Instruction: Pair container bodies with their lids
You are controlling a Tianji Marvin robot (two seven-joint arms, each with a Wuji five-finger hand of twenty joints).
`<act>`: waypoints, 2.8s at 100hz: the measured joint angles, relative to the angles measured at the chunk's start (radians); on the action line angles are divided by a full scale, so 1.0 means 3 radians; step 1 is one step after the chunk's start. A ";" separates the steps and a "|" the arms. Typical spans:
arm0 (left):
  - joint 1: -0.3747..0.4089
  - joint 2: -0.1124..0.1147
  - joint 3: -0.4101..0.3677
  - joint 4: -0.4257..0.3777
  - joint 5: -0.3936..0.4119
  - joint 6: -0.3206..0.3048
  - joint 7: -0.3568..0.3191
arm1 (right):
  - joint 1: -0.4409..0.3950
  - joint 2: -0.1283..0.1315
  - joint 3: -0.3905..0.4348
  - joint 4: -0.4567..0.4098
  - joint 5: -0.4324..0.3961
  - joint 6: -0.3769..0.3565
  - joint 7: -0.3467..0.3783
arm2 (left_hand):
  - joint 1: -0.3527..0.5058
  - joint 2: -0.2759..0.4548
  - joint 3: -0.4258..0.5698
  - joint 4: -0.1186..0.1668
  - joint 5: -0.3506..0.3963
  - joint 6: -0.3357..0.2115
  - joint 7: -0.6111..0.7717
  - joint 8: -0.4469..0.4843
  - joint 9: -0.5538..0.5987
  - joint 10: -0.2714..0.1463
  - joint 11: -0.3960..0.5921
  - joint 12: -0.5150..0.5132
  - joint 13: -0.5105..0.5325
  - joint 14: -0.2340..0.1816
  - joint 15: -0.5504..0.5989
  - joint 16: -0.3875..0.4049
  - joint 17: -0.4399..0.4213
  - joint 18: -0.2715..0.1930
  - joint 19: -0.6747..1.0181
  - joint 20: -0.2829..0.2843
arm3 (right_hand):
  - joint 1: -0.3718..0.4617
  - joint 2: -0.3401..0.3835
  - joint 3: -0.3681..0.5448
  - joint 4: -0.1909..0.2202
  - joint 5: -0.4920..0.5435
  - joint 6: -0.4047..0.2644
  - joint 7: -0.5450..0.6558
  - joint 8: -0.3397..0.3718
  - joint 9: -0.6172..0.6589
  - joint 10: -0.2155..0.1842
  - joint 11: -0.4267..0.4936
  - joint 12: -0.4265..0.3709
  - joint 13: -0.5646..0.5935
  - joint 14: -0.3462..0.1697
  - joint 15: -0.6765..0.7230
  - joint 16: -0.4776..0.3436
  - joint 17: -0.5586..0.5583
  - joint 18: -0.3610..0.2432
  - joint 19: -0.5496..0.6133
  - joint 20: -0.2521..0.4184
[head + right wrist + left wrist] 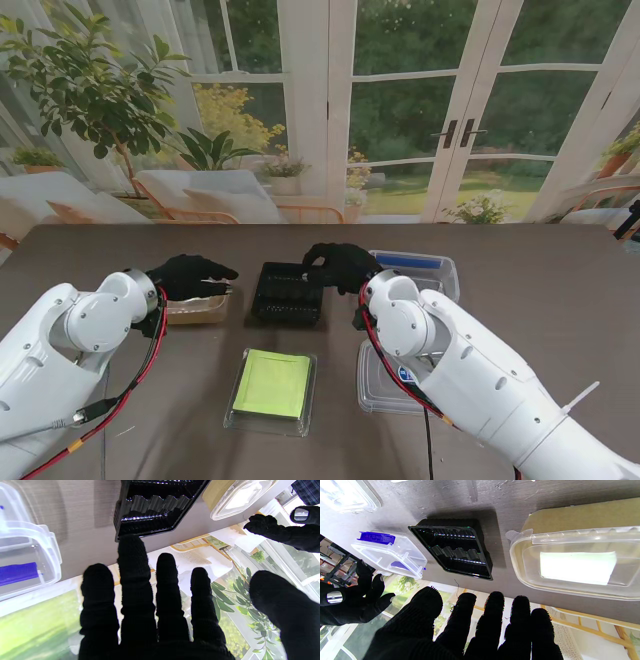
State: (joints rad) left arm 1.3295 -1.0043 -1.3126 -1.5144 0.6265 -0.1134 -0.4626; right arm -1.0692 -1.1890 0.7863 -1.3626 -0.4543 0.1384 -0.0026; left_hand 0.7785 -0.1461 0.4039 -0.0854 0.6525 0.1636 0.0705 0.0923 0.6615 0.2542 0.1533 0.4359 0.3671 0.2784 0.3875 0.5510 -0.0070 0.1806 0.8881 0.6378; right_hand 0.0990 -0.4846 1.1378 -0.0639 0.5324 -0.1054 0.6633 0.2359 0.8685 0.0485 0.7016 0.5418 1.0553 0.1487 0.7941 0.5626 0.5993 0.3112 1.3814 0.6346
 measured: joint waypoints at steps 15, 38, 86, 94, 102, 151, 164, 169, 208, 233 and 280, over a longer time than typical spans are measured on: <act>0.0067 -0.0014 0.0000 -0.0049 -0.0071 0.0035 0.0070 | -0.0086 0.0041 0.0079 -0.0040 -0.0047 -0.0057 0.0007 | 0.0000 0.0000 0.0000 0.0000 0.0003 0.0036 0.0000 0.0000 0.0004 0.0004 0.0000 -0.0001 0.0000 0.0032 -0.0019 -0.0001 0.0000 0.0028 0.0000 0.0000 | 0.0003 -0.0043 -0.0084 -0.0013 0.0001 0.0000 0.0065 0.0056 -0.0073 0.0002 -0.0078 -0.0087 -0.0127 0.0039 -0.0258 -0.0127 -0.0002 0.0000 -0.0102 -0.0003; 0.0146 -0.0024 0.0009 -0.0127 -0.0072 0.0021 0.0111 | -0.0155 0.0099 0.0159 -0.0074 -0.0091 -0.0170 0.0083 | 0.0000 0.0000 0.0000 0.0000 0.0004 0.0042 0.0000 0.0000 0.0040 0.0010 -0.0004 -0.0002 0.0005 0.0037 -0.0020 -0.0001 0.0016 0.0031 0.0000 0.0001 | 0.0044 -0.0208 -0.0128 -0.0059 0.0034 0.0000 0.0216 0.0123 -0.0241 0.0003 -0.0122 -0.0161 -0.0232 0.0041 -0.0413 -0.0193 -0.0012 0.0000 -0.0211 -0.0006; 0.0213 -0.0055 0.0154 -0.0131 -0.0009 -0.0106 0.0381 | -0.0209 0.0118 0.0154 0.0022 -0.0250 -0.0448 -0.0089 | -0.0002 -0.0108 0.0033 0.0000 0.0007 0.0163 0.0000 0.0001 0.0146 0.0090 0.0043 0.0081 0.0013 0.0075 0.0200 0.0127 0.0054 0.0067 0.0287 0.0145 | 0.0221 -0.0834 0.0021 -0.0227 0.0035 0.0000 0.0649 0.0295 -0.0277 -0.0011 -0.0073 -0.0194 -0.0331 -0.0033 -0.0486 -0.0230 -0.0018 -0.0016 -0.0258 -0.0010; 0.0213 -0.0056 0.0195 -0.0117 0.0093 -0.0161 0.0433 | -0.0210 0.0117 0.0142 0.0035 -0.0259 -0.0468 -0.0112 | -0.0034 -0.0132 0.0096 0.0000 0.0012 0.0163 0.0032 0.0016 0.0146 0.0093 0.0083 0.0128 0.0013 0.0075 0.0241 0.0158 0.0054 0.0067 0.0325 0.0156 | 0.0256 -0.0877 0.0083 -0.0230 0.0035 0.0000 0.0689 0.0318 -0.0272 -0.0015 -0.0036 -0.0194 -0.0329 -0.0034 -0.0479 -0.0230 -0.0016 -0.0018 -0.0258 -0.0010; 0.0205 -0.0057 0.0248 -0.0089 0.0162 -0.0215 0.0500 | -0.0211 0.0114 0.0130 0.0052 -0.0263 -0.0488 -0.0143 | -0.0034 -0.0167 0.0157 0.0000 0.0046 0.0163 0.0100 0.0036 0.0146 0.0093 0.0110 0.0172 0.0012 0.0075 0.0245 0.0178 0.0054 0.0068 0.0326 0.0170 | 0.0256 -0.0877 0.0148 -0.0257 0.0036 0.0000 0.0725 0.0322 -0.0269 -0.0026 -0.0032 -0.0192 -0.0327 -0.0040 -0.0457 -0.0228 -0.0015 -0.0019 -0.0258 -0.0010; -0.0013 -0.0073 0.0713 0.0230 0.0641 -0.0442 0.0954 | -0.0318 0.0086 0.0191 0.0093 -0.0236 -0.0568 -0.0238 | -0.0241 -0.0566 0.0737 0.0003 0.0208 0.0163 0.0218 0.0137 0.0073 0.0097 0.0236 0.0336 -0.0055 0.0054 0.0320 0.0238 -0.0040 0.0033 0.0328 0.0170 | 0.0256 -0.0877 0.0148 -0.0258 0.0078 0.0000 0.0758 0.0367 -0.0224 -0.0028 0.0015 -0.0157 -0.0293 -0.0054 -0.0417 -0.0226 -0.0001 -0.0021 -0.0258 -0.0010; -0.0146 -0.0077 0.0901 0.0374 0.0777 -0.0464 0.1096 | -0.0519 0.0131 0.0387 -0.0233 -0.0282 -0.0474 -0.0105 | -0.0239 -0.0623 0.0841 0.0003 0.0210 0.0162 0.0218 0.0138 -0.0051 0.0093 0.0217 0.0338 -0.0175 0.0016 0.0271 0.0237 -0.0092 -0.0028 0.0225 0.0162 | 0.0256 -0.0877 0.0148 -0.0258 0.0073 0.0000 0.0753 0.0367 -0.0224 -0.0028 0.0015 -0.0157 -0.0293 -0.0054 -0.0417 -0.0226 -0.0001 -0.0021 -0.0258 -0.0010; -0.0201 -0.0080 0.0969 0.0424 0.0786 -0.0464 0.1121 | -0.0544 0.0148 0.0390 -0.0291 -0.0286 -0.0466 -0.0104 | -0.0241 -0.0666 0.0849 0.0003 0.0210 0.0162 0.0218 0.0138 -0.0093 0.0093 0.0219 0.0338 -0.0181 0.0008 0.0271 0.0235 -0.0098 -0.0044 0.0219 0.0141 | 0.0256 -0.0877 0.0148 -0.0259 0.0073 0.0000 0.0736 0.0367 -0.0224 -0.0028 0.0015 -0.0157 -0.0293 -0.0054 -0.0417 -0.0226 0.0000 -0.0021 -0.0258 -0.0010; -0.0637 -0.0120 0.1567 0.0839 0.0914 -0.0287 0.1379 | -0.0650 0.0169 0.0549 -0.0373 -0.0282 -0.0471 -0.0076 | -0.0253 -0.0924 0.1145 0.0003 0.0114 0.0177 0.0248 0.0220 -0.0149 0.0060 0.0215 0.0301 -0.0255 -0.0032 0.0195 0.0204 -0.0121 -0.0104 0.0052 0.0073 | 0.0256 -0.0875 0.0148 -0.0259 0.0073 0.0000 0.0728 0.0367 -0.0224 -0.0028 0.0015 -0.0157 -0.0293 -0.0054 -0.0417 -0.0226 0.0000 -0.0021 -0.0258 -0.0010; -0.0814 -0.0133 0.1862 0.0988 0.1093 -0.0119 0.1518 | -0.0681 0.0176 0.0608 -0.0386 -0.0256 -0.0480 -0.0053 | -0.0299 -0.0964 0.1221 0.0004 0.0070 0.0210 0.0299 0.0248 -0.0148 0.0032 0.0302 0.0300 -0.0254 -0.0038 0.0195 0.0203 -0.0121 -0.0125 0.0052 0.0073 | 0.0256 -0.0874 0.0148 -0.0259 0.0073 0.0000 0.0727 0.0367 -0.0182 -0.0028 0.0043 -0.0157 -0.0293 -0.0054 -0.0417 -0.0226 0.0000 -0.0021 -0.0258 -0.0010; -0.0976 -0.0171 0.2145 0.1210 0.1066 -0.0068 0.1669 | -0.0706 0.0187 0.0664 -0.0392 -0.0196 -0.0476 -0.0011 | -0.0330 -0.1143 0.1357 0.0004 0.0148 0.0197 0.0702 0.0495 -0.0147 0.0013 0.0459 0.0413 -0.0246 -0.0039 0.0320 0.0232 -0.0087 -0.0127 0.0095 0.0073 | 0.0255 -0.0867 0.0147 -0.0259 0.0073 0.0000 0.0686 0.0367 -0.0182 -0.0028 0.0029 -0.0157 -0.0293 -0.0054 -0.0417 -0.0203 0.0000 -0.0021 -0.0258 -0.0010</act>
State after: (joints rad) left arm 1.0367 -1.0556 -0.6691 -1.1513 0.9463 -0.1337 0.0382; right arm -1.2809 -1.1330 0.9856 -1.4803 -0.5132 -0.0043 -0.0061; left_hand 0.6794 -0.4891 0.8110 -0.0842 0.6970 0.2226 0.2812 0.2406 0.6174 0.2582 0.2909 0.5597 0.2932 0.2666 0.4836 0.6205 -0.0331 0.1424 0.9166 0.6598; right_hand 0.1756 -0.7447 1.1819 -0.1414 0.5543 -0.1053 0.8692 0.3459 0.8138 0.0402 0.7104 0.4948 0.9673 0.1324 0.6691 0.5018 0.5992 0.3048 1.3039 0.6316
